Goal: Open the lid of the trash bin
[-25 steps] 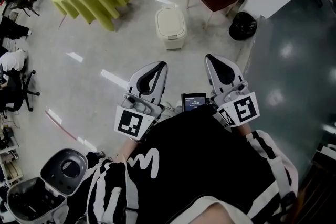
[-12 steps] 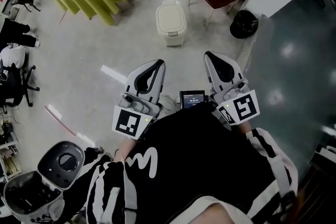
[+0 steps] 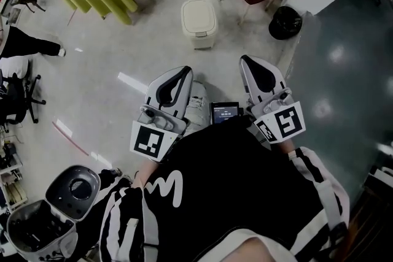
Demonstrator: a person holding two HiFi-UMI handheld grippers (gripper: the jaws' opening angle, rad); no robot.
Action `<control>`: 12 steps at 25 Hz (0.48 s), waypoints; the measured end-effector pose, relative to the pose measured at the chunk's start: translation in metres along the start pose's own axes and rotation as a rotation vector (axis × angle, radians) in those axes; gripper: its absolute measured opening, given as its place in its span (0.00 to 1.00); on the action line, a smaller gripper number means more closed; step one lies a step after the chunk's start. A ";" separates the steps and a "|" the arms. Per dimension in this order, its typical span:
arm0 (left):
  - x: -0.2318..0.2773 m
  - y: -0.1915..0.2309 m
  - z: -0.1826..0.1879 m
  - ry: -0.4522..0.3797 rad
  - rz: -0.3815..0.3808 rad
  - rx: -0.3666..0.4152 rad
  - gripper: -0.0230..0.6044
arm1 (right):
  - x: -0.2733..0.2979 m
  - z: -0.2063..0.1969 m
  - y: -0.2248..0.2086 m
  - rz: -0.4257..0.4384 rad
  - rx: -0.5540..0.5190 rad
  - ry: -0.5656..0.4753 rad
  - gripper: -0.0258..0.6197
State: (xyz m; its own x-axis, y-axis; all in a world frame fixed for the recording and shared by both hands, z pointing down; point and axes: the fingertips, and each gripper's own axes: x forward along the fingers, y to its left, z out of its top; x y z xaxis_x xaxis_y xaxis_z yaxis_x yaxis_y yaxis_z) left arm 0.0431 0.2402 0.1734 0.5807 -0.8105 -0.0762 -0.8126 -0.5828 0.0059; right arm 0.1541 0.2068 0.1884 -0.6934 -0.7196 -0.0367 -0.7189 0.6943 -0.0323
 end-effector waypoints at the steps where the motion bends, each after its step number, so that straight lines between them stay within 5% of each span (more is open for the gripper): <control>1: 0.000 0.001 0.001 -0.002 -0.003 0.001 0.05 | 0.001 0.001 0.000 -0.002 -0.003 -0.001 0.05; 12: 0.025 0.027 0.001 -0.011 -0.033 -0.005 0.05 | 0.028 0.003 -0.017 -0.029 -0.015 0.005 0.05</control>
State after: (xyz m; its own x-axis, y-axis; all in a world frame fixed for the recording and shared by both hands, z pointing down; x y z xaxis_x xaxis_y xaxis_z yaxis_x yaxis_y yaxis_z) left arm 0.0356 0.2037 0.1710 0.6062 -0.7905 -0.0873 -0.7930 -0.6091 0.0084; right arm 0.1470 0.1750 0.1845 -0.6723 -0.7396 -0.0311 -0.7395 0.6729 -0.0179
